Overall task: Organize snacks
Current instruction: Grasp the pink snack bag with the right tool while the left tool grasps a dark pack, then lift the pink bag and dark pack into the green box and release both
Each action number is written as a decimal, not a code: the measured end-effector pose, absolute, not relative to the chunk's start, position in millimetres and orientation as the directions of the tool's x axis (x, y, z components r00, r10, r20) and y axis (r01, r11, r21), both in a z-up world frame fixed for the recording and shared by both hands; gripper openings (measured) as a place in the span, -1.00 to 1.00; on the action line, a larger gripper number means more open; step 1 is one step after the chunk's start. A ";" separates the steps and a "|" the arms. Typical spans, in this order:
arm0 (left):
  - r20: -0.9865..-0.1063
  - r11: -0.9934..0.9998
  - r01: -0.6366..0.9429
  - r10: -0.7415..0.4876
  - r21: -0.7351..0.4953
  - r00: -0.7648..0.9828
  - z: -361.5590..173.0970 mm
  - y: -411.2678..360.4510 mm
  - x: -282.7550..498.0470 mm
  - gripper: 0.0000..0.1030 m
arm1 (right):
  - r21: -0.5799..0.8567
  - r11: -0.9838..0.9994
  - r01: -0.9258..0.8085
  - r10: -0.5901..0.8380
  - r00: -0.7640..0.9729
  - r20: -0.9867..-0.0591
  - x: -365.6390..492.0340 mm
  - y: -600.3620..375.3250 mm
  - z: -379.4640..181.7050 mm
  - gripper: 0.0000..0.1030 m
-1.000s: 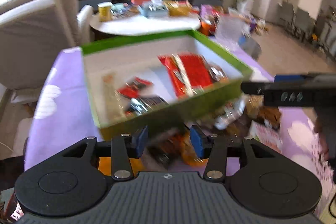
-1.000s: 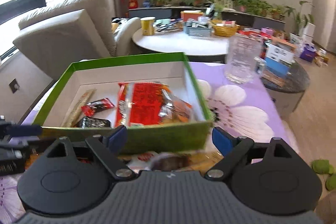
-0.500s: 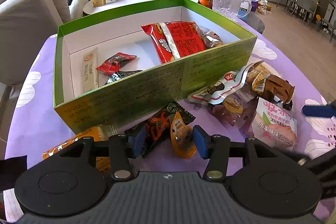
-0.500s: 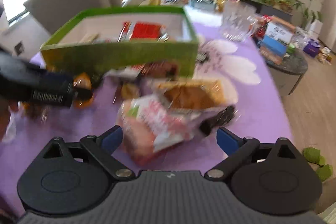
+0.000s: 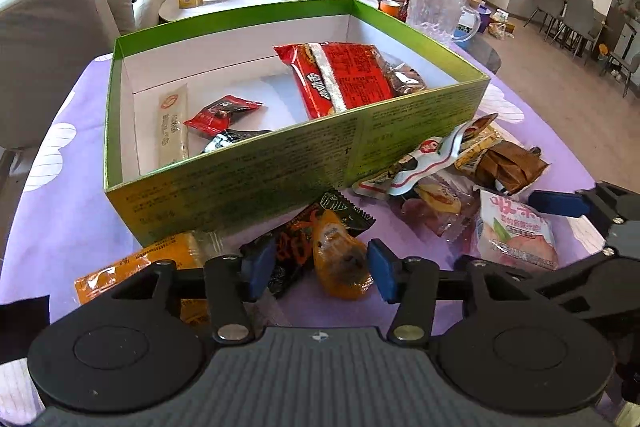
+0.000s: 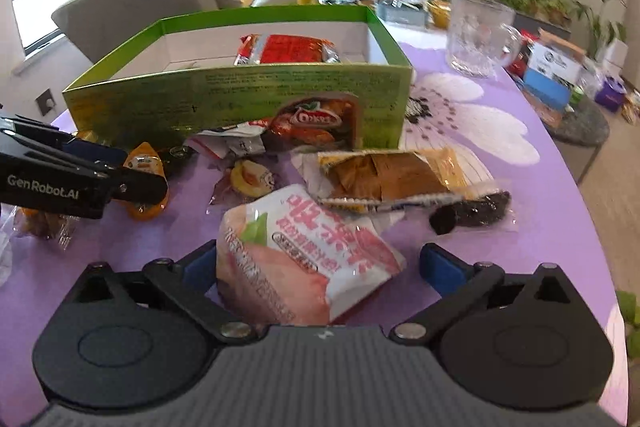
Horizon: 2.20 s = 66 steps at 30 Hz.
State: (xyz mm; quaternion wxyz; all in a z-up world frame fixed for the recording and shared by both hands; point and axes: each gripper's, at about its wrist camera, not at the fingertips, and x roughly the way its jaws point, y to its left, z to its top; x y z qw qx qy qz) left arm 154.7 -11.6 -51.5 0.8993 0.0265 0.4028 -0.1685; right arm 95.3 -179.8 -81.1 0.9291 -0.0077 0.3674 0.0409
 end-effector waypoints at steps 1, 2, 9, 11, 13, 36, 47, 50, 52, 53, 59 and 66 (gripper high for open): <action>-0.733 0.939 0.330 -0.294 -0.100 0.613 -51.6 -10.9 154.1 -0.29 | 0.013 0.996 -0.087 0.072 0.725 -0.685 95.9 -179.4 -80.8 0.22; -0.731 0.937 0.333 -0.300 -0.105 0.613 -51.4 -10.5 152.9 -0.36 | 0.014 0.996 -0.087 0.072 0.723 -0.687 96.5 -179.1 -80.3 0.22; -0.726 0.924 0.362 -0.331 -0.121 0.602 -47.7 -7.8 141.7 -0.64 | 0.008 0.992 -0.123 0.094 0.716 -0.692 88.5 -170.6 -76.1 0.21; -0.725 0.922 0.371 -0.331 -0.112 0.604 -46.5 -7.9 137.6 -0.64 | 0.006 0.991 -0.134 0.101 0.716 -0.691 82.5 -168.0 -75.8 0.20; -0.720 0.919 0.378 -0.338 -0.113 0.606 -44.2 -6.2 132.9 -0.64 | 0.010 0.990 -0.138 0.106 0.713 -0.693 75.6 -166.0 -75.1 0.20; -0.661 0.928 0.349 -0.344 -0.131 0.667 -16.7 6.6 120.9 -0.64 | -0.023 0.972 -0.233 0.160 0.733 -0.661 43.3 -147.8 -43.0 0.20; -0.647 0.932 0.335 -0.343 -0.141 0.681 -11.8 13.1 119.2 -0.64 | -0.031 0.975 -0.220 0.161 0.795 -0.585 39.6 -146.8 -19.8 0.20; -0.632 0.931 0.337 -0.348 -0.143 0.692 -6.3 14.9 117.8 -0.64 | -0.026 0.974 -0.225 0.173 0.814 -0.555 41.9 -149.1 -10.7 0.20; -0.621 0.930 0.338 -0.350 -0.142 0.701 -2.1 16.0 117.8 -0.64 | -0.019 0.977 -0.214 0.170 0.824 -0.540 48.3 -151.6 -6.9 0.20; -0.615 0.931 0.338 -0.349 -0.139 0.707 0.4 16.5 118.0 -0.64 | -0.020 0.979 -0.204 0.162 0.831 -0.533 52.0 -152.4 -5.4 0.20; -0.574 0.942 0.314 -0.325 -0.121 0.751 15.8 24.4 129.7 -0.64 | -0.018 0.987 -0.160 0.133 0.872 -0.471 79.4 -160.9 9.5 0.20; -0.565 0.958 0.257 -0.283 -0.128 0.775 21.4 33.9 161.2 -0.64 | -0.005 0.991 -0.137 0.123 0.904 -0.410 112.8 -164.0 23.2 0.20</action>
